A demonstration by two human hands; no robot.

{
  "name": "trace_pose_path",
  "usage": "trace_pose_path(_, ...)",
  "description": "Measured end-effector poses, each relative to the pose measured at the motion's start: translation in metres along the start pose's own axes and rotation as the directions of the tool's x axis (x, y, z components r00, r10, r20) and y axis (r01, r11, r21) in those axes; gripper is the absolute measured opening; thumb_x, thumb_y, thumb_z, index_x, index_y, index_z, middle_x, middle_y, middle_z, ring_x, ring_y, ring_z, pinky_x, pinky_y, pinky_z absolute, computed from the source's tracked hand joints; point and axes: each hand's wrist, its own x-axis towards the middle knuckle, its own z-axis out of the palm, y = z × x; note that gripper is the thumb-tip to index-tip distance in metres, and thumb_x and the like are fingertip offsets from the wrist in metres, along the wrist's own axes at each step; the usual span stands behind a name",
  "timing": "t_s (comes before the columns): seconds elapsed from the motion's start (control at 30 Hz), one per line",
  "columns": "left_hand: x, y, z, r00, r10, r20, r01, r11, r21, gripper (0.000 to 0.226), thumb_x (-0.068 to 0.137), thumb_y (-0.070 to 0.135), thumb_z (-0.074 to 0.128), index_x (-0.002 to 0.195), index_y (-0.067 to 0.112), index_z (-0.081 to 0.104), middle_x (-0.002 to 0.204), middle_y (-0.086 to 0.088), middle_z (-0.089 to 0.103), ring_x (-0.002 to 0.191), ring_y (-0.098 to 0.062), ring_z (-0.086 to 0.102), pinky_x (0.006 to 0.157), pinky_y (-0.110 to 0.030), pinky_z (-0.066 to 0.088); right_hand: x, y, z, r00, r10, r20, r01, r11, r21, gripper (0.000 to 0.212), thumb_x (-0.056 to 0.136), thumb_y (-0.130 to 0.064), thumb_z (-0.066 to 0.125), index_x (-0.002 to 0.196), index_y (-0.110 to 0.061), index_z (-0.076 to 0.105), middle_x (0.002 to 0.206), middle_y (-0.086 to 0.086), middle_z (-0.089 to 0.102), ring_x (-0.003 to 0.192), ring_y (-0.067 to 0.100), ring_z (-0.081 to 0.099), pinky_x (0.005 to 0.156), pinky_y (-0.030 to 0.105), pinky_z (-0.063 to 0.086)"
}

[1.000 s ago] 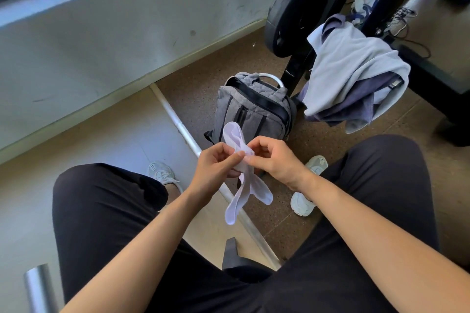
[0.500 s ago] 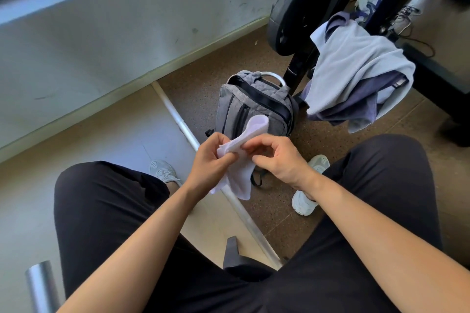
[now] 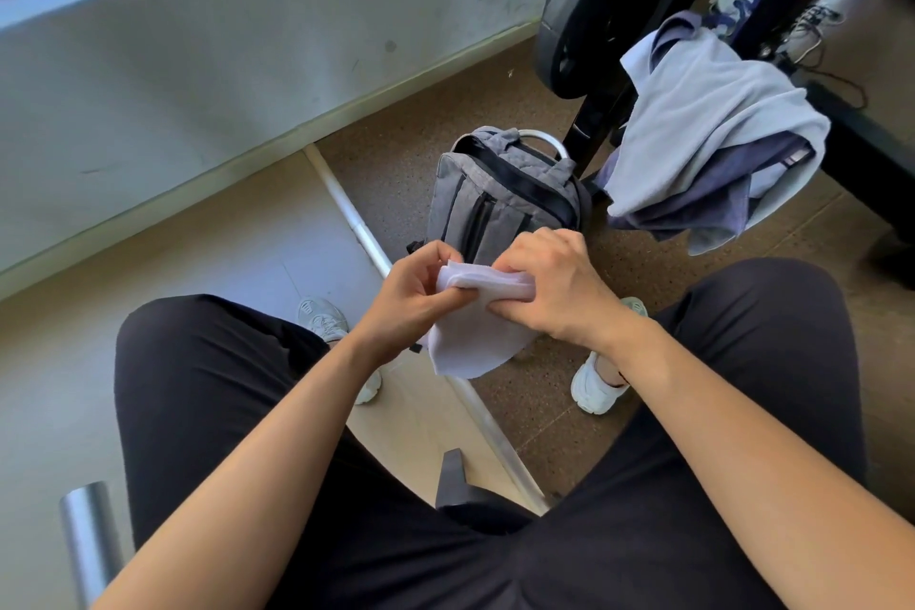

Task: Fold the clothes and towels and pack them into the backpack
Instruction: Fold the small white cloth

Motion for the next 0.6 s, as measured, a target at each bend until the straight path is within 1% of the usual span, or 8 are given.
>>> trace_pose_path(0.07, 0.001, 0.001, 0.005, 1.000, 0.010, 0.015, -0.010, 1.000, 0.025, 0.015, 0.091, 0.007, 0.076, 0.094, 0.009, 0.061, 0.087, -0.013, 0.066, 0.082, -0.015, 0.059, 0.072, -0.029, 0.047, 0.001, -0.009, 0.000, 0.998, -0.003, 0.067, 0.004, 1.000, -0.025, 0.032, 0.078, -0.043, 0.069, 0.104, -0.025, 0.062, 0.093, -0.005, 0.065, 0.091, 0.020, 0.061, 0.089, 0.042, 0.043)
trace_pose_path(0.13, 0.001, 0.001, 0.007, 1.000, 0.005, 0.022, -0.005, 1.000, -0.008, 0.017, 0.089, 0.008, 0.077, 0.097, 0.007, 0.062, 0.094, -0.018, 0.068, 0.089, -0.023, 0.063, 0.078, -0.039, 0.052, 0.000, -0.019, 0.003, 0.981, 0.073, 0.178, -0.080, 0.996, 0.031, 0.019, 0.084, -0.029, 0.065, 0.099, -0.028, 0.054, 0.087, -0.002, 0.064, 0.085, 0.027, 0.062, 0.076, 0.044, 0.050)
trace_pose_path(0.2, 0.002, 0.001, 0.004, 0.999, -0.007, 0.042, 0.009, 0.998, -0.059, 0.018, 0.089, 0.005, 0.072, 0.102, 0.005, 0.060, 0.096, -0.016, 0.065, 0.091, -0.026, 0.063, 0.079, -0.036, 0.053, -0.002, -0.020, 0.001, 0.972, 0.103, 0.210, -0.146, 0.969, 0.198, 0.011, 0.083, -0.022, 0.057, 0.082, -0.030, 0.049, 0.074, -0.004, 0.059, 0.073, 0.023, 0.059, 0.066, 0.045, 0.050)
trace_pose_path(0.3, 0.000, 0.002, -0.005, 0.994, -0.097, 0.053, 0.101, 0.992, -0.081, 0.027, 0.080, -0.009, 0.053, 0.106, -0.003, 0.057, 0.096, -0.013, 0.064, 0.088, -0.023, 0.061, 0.076, -0.027, 0.050, -0.001, -0.009, -0.009, 0.971, 0.163, 0.174, -0.227, 0.852, 0.472, 0.009, 0.080, -0.015, 0.055, 0.073, -0.010, 0.057, 0.069, 0.010, 0.058, 0.066, 0.013, 0.051, 0.063, 0.037, 0.043)
trace_pose_path(0.37, -0.001, -0.001, -0.008, 0.993, -0.112, -0.030, 0.113, 0.993, 0.031, 0.021, 0.079, -0.013, 0.051, 0.097, -0.005, 0.058, 0.086, -0.013, 0.062, 0.079, -0.021, 0.057, 0.071, -0.032, 0.046, 0.000, -0.002, -0.017, 0.961, 0.238, 0.140, -0.274, 0.760, 0.589, 0.016, 0.078, -0.010, 0.055, 0.074, 0.005, 0.057, 0.074, 0.025, 0.057, 0.068, 0.015, 0.049, 0.064, 0.033, 0.039)
trace_pose_path(0.43, -0.002, -0.005, -0.009, 0.987, -0.053, -0.150, 0.076, 0.985, 0.152, 0.012, 0.080, -0.009, 0.056, 0.078, 0.003, 0.056, 0.070, -0.008, 0.052, 0.063, -0.020, 0.047, 0.058, -0.031, 0.040, -0.002, 0.003, -0.023, 0.949, 0.292, 0.117, -0.295, 0.699, 0.651, 0.016, 0.079, -0.005, 0.056, 0.076, 0.011, 0.056, 0.075, 0.029, 0.056, 0.069, 0.015, 0.050, 0.064, 0.029, 0.039)
trace_pose_path(0.53, -0.005, -0.011, -0.002, 0.992, 0.023, -0.121, 0.007, 0.970, 0.243, 0.023, 0.086, 0.000, 0.066, 0.068, 0.014, 0.060, 0.060, 0.002, 0.054, 0.050, -0.018, 0.046, 0.048, -0.027, 0.038, -0.005, 0.010, -0.029, 0.927, 0.360, 0.108, -0.330, 0.642, 0.692, 0.012, 0.084, 0.010, 0.056, 0.074, 0.005, 0.059, 0.069, 0.007, 0.058, 0.068, 0.008, 0.051, 0.062, 0.021, 0.040)
trace_pose_path(0.6, -0.007, -0.018, 0.011, 0.998, 0.035, -0.055, -0.015, 0.946, 0.325, 0.010, 0.086, 0.011, 0.074, 0.080, 0.018, 0.071, 0.074, 0.007, 0.070, 0.060, -0.008, 0.062, 0.056, -0.025, 0.048, -0.005, 0.012, -0.029, 0.919, 0.381, 0.098, -0.330, 0.612, 0.718, 0.018, 0.084, 0.010, 0.056, 0.073, -0.003, 0.060, 0.068, -0.004, 0.059, 0.066, 0.005, 0.051, 0.060, 0.017, 0.041)
